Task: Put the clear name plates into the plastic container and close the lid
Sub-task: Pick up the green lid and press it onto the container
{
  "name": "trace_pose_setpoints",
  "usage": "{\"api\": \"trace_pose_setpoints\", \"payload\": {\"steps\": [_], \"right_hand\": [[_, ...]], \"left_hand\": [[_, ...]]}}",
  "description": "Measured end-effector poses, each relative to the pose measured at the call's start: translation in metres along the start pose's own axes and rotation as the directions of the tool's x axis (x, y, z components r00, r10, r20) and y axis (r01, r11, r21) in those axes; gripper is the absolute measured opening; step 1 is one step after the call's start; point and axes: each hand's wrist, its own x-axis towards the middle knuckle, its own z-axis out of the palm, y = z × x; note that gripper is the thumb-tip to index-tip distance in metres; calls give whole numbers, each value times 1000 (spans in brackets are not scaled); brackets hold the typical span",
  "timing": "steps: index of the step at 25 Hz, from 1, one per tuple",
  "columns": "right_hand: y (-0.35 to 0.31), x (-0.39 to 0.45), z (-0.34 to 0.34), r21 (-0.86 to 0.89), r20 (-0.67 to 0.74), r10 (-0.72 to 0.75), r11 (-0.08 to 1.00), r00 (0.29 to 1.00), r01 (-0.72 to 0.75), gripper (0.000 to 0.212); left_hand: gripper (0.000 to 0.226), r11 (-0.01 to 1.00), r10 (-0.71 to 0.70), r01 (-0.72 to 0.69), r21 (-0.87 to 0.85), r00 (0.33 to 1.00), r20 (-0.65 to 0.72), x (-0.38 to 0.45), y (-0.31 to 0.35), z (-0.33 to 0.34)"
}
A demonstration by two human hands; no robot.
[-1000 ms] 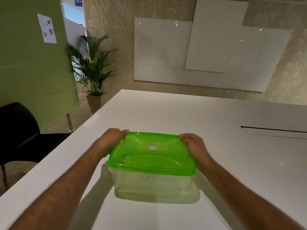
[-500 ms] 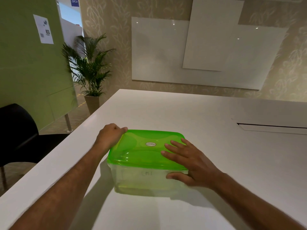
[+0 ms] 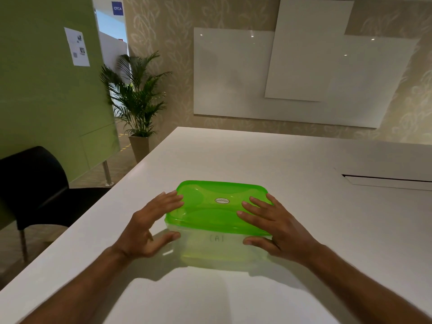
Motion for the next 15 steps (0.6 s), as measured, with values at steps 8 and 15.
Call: {"api": "trace_pose_setpoints", "payload": {"steps": [8,15], "right_hand": [[-2,-1,4,-62,-52,-21,998,998,18,53],[-5,-3,6,-98,-89,-48,994,995,39,50]], "left_hand": [[57,969,125,-109,223,990,-59,-6,-5,-4],[46,945,169,-137,296,982,-86,-8,-7,-1]]}}
